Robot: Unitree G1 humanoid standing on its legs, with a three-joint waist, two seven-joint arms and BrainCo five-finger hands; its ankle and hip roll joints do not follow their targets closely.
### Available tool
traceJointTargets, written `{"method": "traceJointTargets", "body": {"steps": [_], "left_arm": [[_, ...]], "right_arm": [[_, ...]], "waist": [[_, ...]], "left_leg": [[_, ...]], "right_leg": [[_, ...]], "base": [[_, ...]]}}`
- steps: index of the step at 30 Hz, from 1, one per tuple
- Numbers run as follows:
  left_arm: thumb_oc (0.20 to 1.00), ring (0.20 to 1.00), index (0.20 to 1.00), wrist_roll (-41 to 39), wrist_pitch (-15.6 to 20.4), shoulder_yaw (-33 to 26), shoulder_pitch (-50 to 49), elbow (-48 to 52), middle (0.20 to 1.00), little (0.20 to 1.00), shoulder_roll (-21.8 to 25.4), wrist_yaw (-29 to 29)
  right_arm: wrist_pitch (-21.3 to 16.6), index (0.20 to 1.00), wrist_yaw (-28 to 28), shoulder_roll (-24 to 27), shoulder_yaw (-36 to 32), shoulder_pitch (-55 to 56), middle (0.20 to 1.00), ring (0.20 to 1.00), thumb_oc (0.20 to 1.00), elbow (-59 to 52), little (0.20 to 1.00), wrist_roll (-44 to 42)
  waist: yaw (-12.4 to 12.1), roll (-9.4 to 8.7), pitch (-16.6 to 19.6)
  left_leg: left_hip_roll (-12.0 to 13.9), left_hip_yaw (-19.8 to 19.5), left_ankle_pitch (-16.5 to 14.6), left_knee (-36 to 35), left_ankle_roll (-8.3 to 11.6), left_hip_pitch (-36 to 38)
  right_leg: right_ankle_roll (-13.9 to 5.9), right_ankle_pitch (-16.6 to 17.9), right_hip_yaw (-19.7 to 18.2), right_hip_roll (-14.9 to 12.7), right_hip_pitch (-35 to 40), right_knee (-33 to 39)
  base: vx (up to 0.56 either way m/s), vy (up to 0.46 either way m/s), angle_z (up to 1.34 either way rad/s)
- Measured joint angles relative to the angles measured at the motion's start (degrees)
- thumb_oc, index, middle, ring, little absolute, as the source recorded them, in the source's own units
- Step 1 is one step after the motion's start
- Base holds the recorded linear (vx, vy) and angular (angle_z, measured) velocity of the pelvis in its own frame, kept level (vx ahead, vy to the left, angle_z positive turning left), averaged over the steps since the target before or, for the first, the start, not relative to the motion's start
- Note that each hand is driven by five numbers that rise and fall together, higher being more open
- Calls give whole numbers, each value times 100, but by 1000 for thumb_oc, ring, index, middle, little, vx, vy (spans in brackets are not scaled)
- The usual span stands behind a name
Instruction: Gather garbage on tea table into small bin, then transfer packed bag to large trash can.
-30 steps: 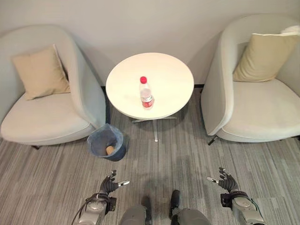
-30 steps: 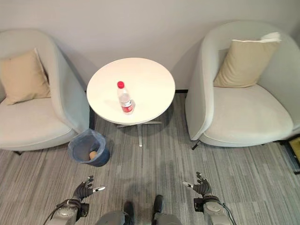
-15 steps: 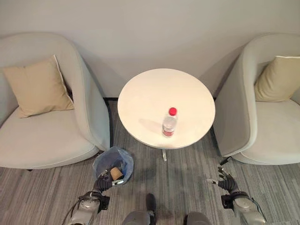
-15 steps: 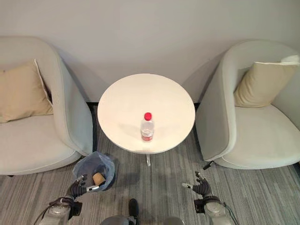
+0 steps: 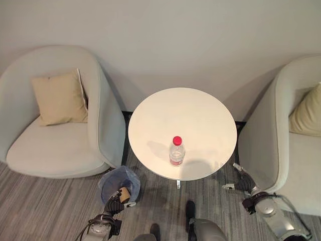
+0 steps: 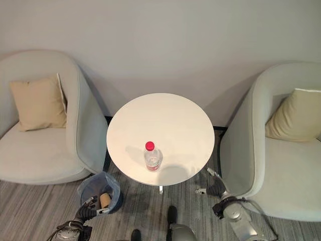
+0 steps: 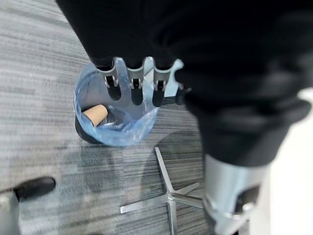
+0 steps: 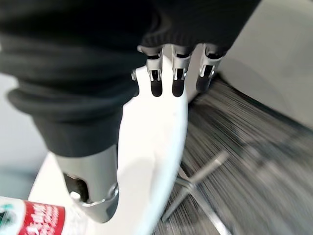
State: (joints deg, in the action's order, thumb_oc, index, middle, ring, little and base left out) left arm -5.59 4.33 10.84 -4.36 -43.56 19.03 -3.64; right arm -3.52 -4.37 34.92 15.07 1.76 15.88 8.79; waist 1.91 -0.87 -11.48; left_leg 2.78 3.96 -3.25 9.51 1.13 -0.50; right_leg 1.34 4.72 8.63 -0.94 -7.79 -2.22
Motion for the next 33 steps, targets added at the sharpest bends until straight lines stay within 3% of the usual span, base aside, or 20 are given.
{"method": "traceJointTargets", "body": {"steps": [2,3,4,6,9,10,11,14,20,26,33], "left_arm": [[1000,1000,1000,26,0,34,4,-120,1000,1000,-61,29],[1000,1000,1000,59,-1,42,75,-190,1000,1000,-143,37],[1000,1000,1000,60,1,42,108,-196,1000,1000,-172,39],[1000,1000,1000,62,0,130,156,-219,1000,1000,-178,18],[1000,1000,1000,77,0,163,117,-276,1000,1000,-248,30],[1000,1000,1000,78,7,163,62,-252,1000,1000,-285,30],[1000,1000,1000,78,3,138,50,-255,1000,1000,-263,18],[1000,1000,1000,77,-4,33,-44,-257,1000,1000,-169,-7],[1000,1000,1000,75,-6,14,-127,-235,1000,1000,-16,-72],[1000,1000,1000,75,-7,18,-412,-204,1000,1000,-105,-56],[1000,1000,1000,76,-12,41,-595,-226,1000,1000,-150,2]], "right_arm": [[-64,1000,7,69,2,-153,1000,1000,1000,-262,1000,82],[-111,1000,125,61,142,-263,1000,1000,1000,-410,1000,136],[-117,1000,206,60,281,-200,1000,1000,1000,-413,1000,137],[-104,1000,218,-96,277,-312,1000,1000,1000,-371,1000,130],[-151,1000,252,-138,469,-468,1000,1000,1000,-387,1000,135],[-146,1000,265,-125,461,-420,1000,1000,1000,-385,1000,135],[-141,1000,271,-163,467,-411,1000,1000,1000,-370,1000,135],[-136,1000,271,-463,468,-417,1000,1000,1000,-286,1000,131],[-132,1000,326,-918,686,-695,1000,1000,1000,-131,1000,124],[-91,1000,381,-1126,1035,-749,1000,1000,1000,455,1000,119],[21,1000,415,-1242,1653,-898,1000,1000,1000,748,1000,167]], "waist": [[-45,-72,-61],[-42,-117,-107],[-35,-8,-126],[-51,38,-173],[-11,91,-134],[-19,288,-15],[-55,314,4],[-59,219,140],[-167,184,191],[-267,339,343],[-385,321,558]], "left_leg": [[14,-3,1,471,87,-149],[68,137,35,74,168,-252],[203,160,188,-560,292,-224],[216,115,194,-656,305,-260],[177,120,270,-1024,224,-49],[165,107,428,-1093,132,-33],[152,133,627,-1087,57,-33],[-121,135,791,-1384,-126,148],[-372,60,791,-1408,-141,260],[-324,-4,651,-1453,-119,278],[-282,-40,637,-1453,-163,250]], "right_leg": [[114,11,-20,-10,306,253],[113,11,60,-47,602,691],[102,25,115,58,706,727],[97,24,154,72,780,715],[92,25,264,66,899,710],[88,14,259,134,934,704],[16,-1,227,115,953,693],[-264,33,209,-137,970,679],[-402,33,224,-394,1109,694],[-467,-17,237,-334,1178,693],[-446,-15,266,-287,1165,694]], "base": [[49,20,10],[107,133,13],[171,245,7],[187,257,-11],[94,142,-7],[65,106,-10],[89,154,-4],[43,78,10],[32,37,11],[16,8,2],[0,2,2]]}}
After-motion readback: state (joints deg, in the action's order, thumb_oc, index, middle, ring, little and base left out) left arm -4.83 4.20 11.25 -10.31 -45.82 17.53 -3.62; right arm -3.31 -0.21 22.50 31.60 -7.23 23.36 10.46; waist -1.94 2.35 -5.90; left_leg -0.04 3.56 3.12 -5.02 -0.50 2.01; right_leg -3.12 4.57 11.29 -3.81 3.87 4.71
